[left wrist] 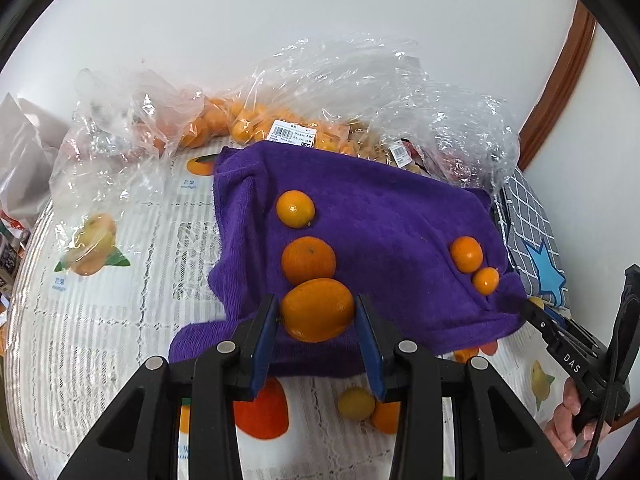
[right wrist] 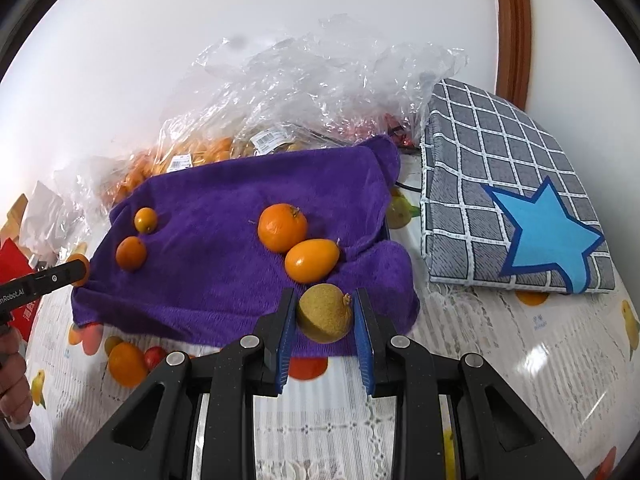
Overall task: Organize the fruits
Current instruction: 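Lower the pear onto the towel with the right gripper while the left places its orange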
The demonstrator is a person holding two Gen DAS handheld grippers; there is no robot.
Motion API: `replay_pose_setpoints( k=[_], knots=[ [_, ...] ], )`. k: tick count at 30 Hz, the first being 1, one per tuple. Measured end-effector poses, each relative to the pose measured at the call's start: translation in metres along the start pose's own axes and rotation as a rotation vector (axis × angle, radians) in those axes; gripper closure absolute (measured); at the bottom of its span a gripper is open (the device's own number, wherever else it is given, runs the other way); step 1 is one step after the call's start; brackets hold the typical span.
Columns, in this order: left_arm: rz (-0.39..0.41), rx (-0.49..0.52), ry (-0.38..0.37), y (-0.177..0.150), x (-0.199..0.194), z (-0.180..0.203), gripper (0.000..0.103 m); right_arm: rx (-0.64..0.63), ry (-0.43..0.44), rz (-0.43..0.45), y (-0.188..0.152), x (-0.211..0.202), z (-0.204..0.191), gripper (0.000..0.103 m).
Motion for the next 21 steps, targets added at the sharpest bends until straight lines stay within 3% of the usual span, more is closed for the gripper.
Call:
replay_pose_setpoints(
  k=[21],
  knots=[
    [-0.066, 0.008, 0.021, 0.003, 0.037, 0.007, 0.066, 0.032, -0.016, -0.029, 0.008, 0.038, 0.007, 0.075]
  ],
)
Point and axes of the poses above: each gripper's, at about its wrist camera, not at the fingertips, and x roughly the way its jaws point, z to its right, y to its top, the point moved 2 cm from there along x, roughly the way its jaws point, and after that the axes turned 7 degrees about x, right-handed, at the moved point
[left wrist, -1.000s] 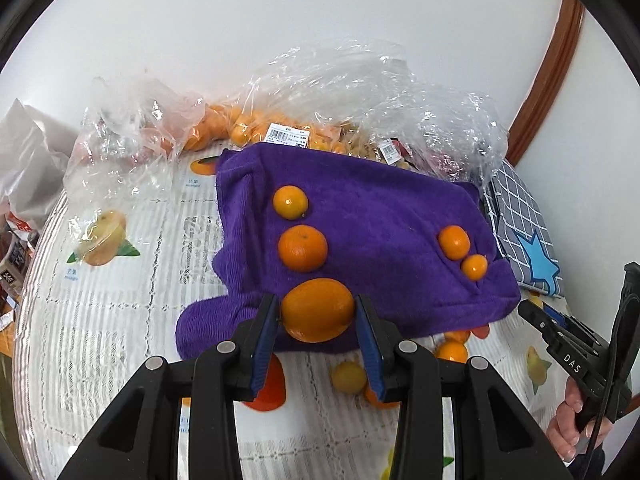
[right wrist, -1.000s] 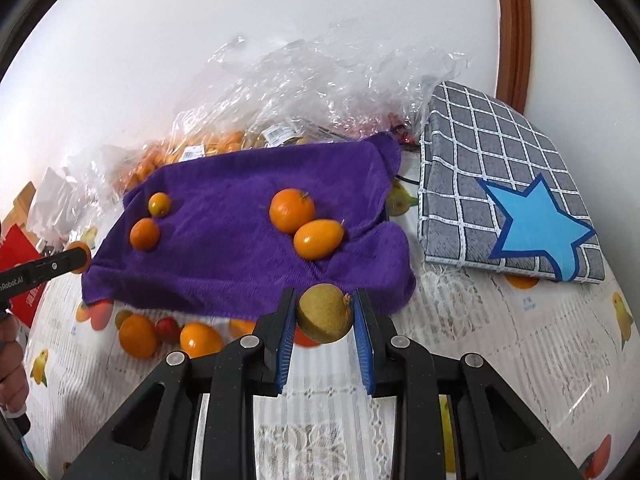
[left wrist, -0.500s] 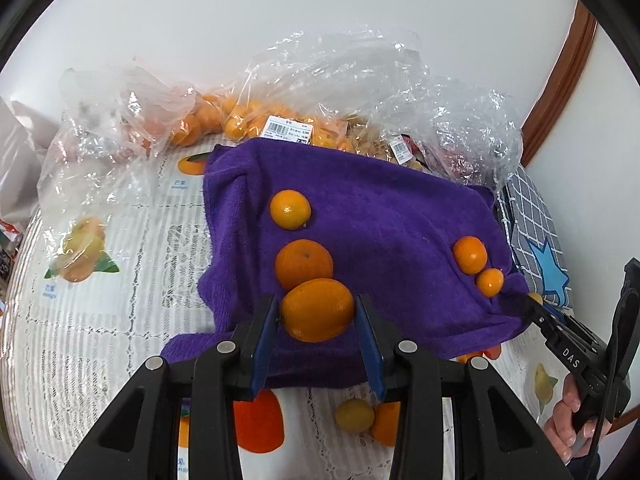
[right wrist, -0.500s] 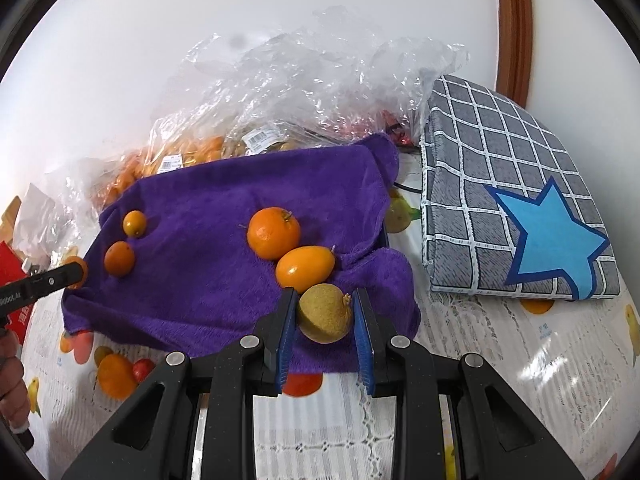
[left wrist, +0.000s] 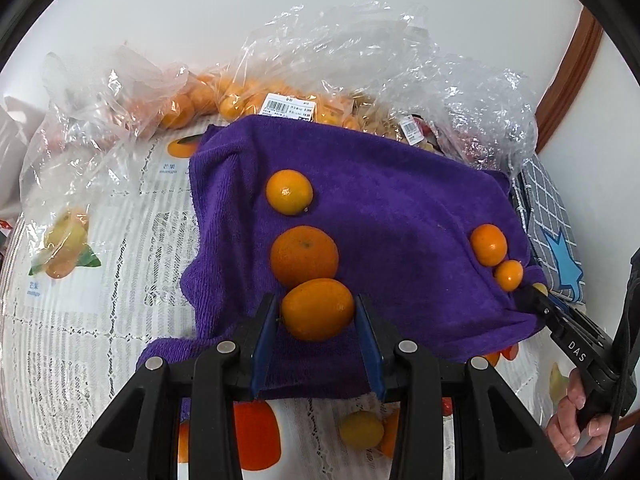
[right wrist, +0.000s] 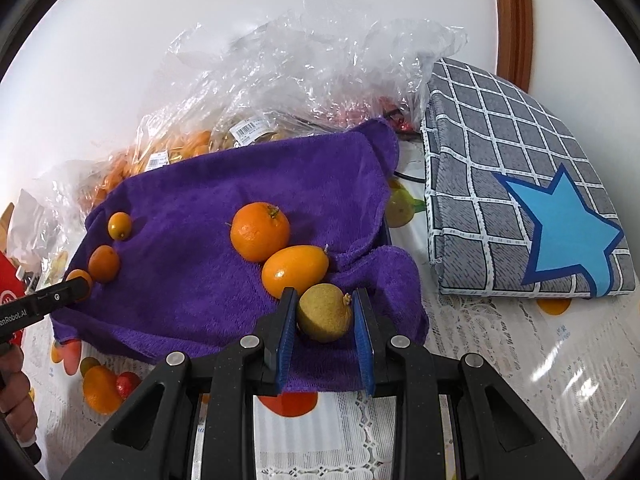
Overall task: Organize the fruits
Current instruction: 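Lower the pear onto the towel with the right gripper while the left places its orange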
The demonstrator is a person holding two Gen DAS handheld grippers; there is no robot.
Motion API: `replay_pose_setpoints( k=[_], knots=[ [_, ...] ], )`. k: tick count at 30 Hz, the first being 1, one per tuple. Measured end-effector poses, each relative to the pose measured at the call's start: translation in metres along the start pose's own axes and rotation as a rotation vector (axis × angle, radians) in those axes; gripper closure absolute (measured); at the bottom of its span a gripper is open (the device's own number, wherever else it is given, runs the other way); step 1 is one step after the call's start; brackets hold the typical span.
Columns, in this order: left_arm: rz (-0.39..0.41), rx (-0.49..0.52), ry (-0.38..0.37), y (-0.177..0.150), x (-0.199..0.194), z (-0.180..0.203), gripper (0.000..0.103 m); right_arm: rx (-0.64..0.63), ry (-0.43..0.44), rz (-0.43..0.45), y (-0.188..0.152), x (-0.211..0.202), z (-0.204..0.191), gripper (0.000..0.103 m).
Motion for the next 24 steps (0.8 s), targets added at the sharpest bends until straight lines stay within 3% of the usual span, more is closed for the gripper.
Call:
replay_pose_setpoints(
  k=[24],
  knots=[
    [-0.027, 0.047, 0.030, 0.001, 0.015, 0.005, 0.066, -0.055, -0.016, -0.021, 0.000, 0.006, -0.007, 0.073]
  ],
)
Point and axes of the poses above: each gripper's, at about its wrist camera, not at the fingertips, and x roughly the way its jaws point, z to its right, y to its top, the point moved 2 cm from there along x, roughly the way its jaws point, and after that the axes turned 7 degrees about x, right-handed, at the moved point
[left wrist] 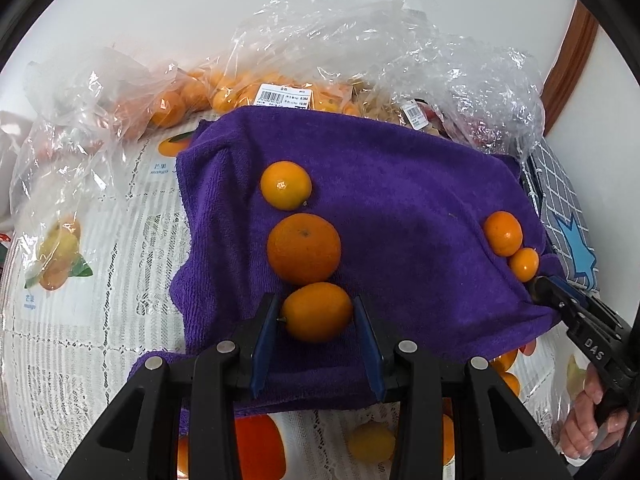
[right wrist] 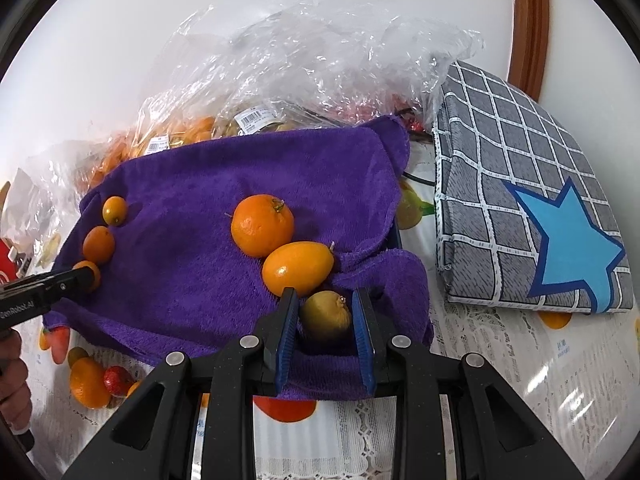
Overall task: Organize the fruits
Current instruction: 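Lower the pear onto the towel with the right gripper while the left places its orange, then grasp an orange beside the towel with the right gripper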
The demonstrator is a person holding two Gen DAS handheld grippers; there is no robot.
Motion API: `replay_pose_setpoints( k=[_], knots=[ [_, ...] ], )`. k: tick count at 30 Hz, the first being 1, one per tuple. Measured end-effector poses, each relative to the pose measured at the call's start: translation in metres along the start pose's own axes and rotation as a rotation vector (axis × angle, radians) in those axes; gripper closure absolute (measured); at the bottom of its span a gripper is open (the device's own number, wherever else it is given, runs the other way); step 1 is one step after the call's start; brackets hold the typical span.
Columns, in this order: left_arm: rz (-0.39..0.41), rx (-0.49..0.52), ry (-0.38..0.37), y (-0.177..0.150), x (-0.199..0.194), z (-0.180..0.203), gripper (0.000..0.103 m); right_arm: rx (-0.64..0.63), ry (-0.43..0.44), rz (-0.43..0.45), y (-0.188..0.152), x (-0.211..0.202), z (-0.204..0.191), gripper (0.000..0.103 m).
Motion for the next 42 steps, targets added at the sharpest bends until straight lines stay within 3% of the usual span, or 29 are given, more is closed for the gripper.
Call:
replay_pose_setpoints(
  k=[8, 14, 31, 42],
  knots=[
    [-0.015, -0.021, -0.009, -0.001, -0.005, -0.002, 0.065, 0.010, 0.012, 0.010, -0.004, -0.020, -0.002, 0.062],
    [0.030, -0.025, -0.021, -0.006, -0.027, -0.004, 0.059, 0.008, 0.016, 0.032, -0.007, -0.038, -0.007, 0.056],
    [0.085, -0.089, -0.031, -0.032, -0.076, -0.033, 0.054, -0.039, 0.081, -0.016, -0.044, -0.054, -0.044, 0.055],
    [0.086, -0.132, -0.045, -0.046, -0.083, -0.047, 0.053, -0.072, 0.125, -0.066, -0.065, -0.047, -0.062, 0.055]
  ],
)
Point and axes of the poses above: each gripper's, at about its wrist camera, not at the fingertips, and x roughly the way its jaws point, z to its right, y to its top, the point moved 2 cm from there along x, roughly the way its jaws point, and after that the axes turned 7 degrees about x, right-handed, at the moved point
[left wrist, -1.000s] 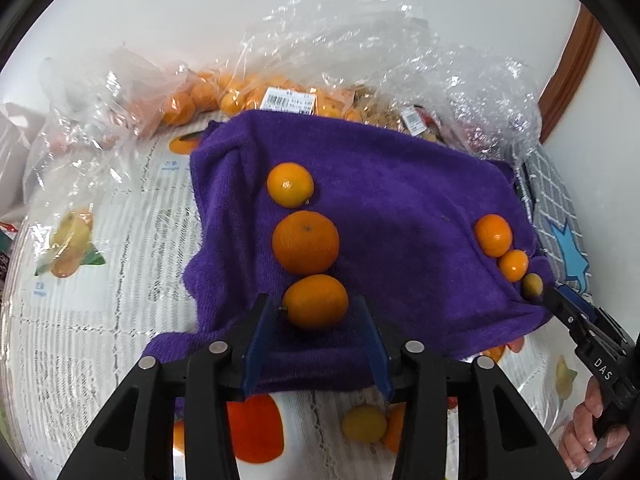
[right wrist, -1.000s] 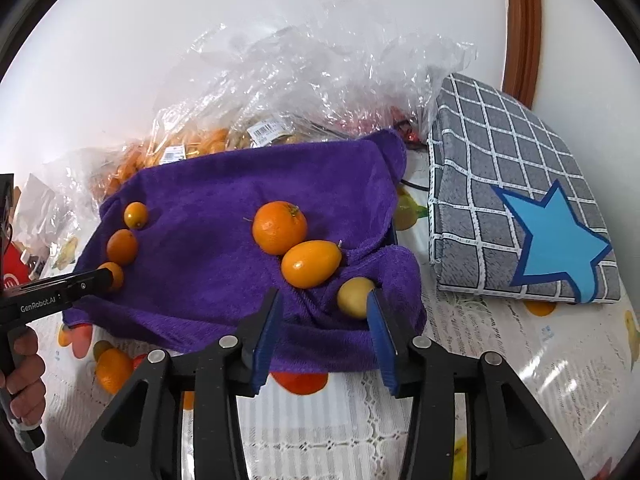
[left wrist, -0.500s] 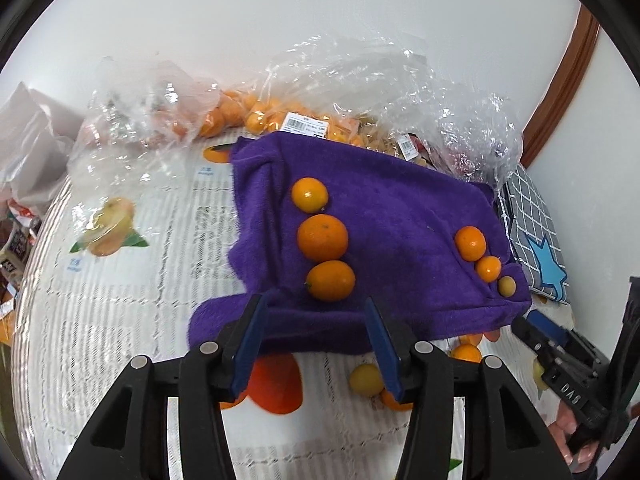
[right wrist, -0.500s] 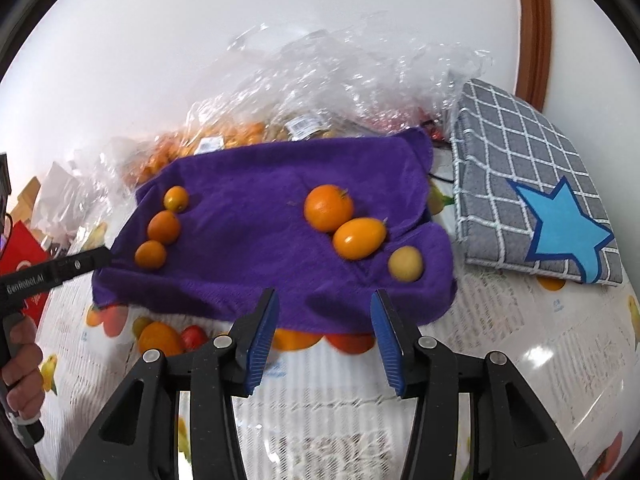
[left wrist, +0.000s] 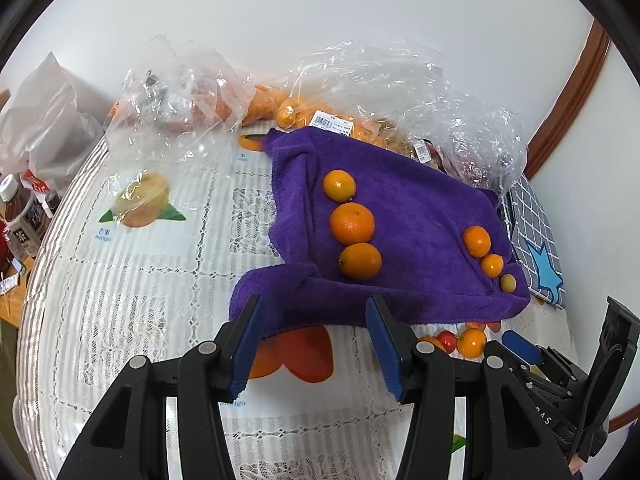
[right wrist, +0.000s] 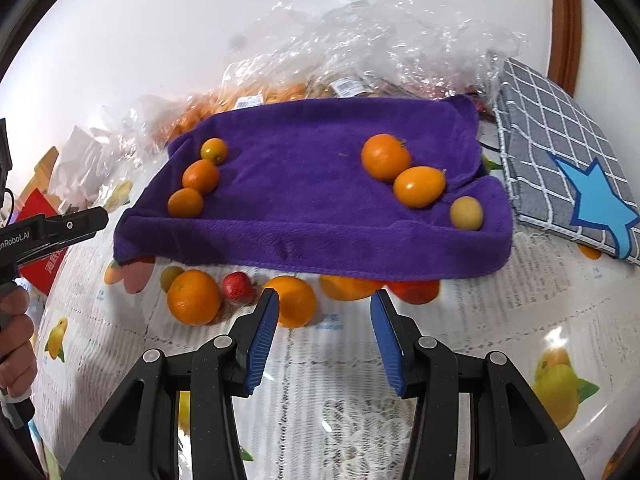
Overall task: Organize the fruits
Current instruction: 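Grasp an orange beside the towel with the right gripper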
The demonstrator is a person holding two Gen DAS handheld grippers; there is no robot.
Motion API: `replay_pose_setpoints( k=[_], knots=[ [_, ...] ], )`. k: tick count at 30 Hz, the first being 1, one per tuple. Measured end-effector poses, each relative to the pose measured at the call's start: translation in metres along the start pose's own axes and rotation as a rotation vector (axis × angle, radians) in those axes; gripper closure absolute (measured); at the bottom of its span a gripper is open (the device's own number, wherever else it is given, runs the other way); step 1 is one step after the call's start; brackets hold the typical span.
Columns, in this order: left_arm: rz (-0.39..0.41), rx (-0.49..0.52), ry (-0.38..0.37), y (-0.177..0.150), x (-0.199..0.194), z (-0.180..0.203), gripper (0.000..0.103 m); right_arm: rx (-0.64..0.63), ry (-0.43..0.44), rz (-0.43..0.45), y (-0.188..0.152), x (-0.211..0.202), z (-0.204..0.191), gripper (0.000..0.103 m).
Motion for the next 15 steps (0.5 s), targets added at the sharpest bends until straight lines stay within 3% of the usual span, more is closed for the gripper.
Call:
replay_pose_setpoints(
  k=[15],
  knots=[
    [-0.017, -0.006, -0.005, -0.002, 0.005, -0.007, 0.053, -0.031, 0.016, -0.049, -0.001, 0.029, -0.014, 0.055]
  ],
)
Point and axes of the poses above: each gripper's, at about its wrist camera, not at the fingertips, and x roughly the way its jaws point, z to its right, y to its top, the point moved 2 cm from there along x, roughly the way its jaws point, and after that the axes turned 7 degrees about x, right-handed, at the moved point
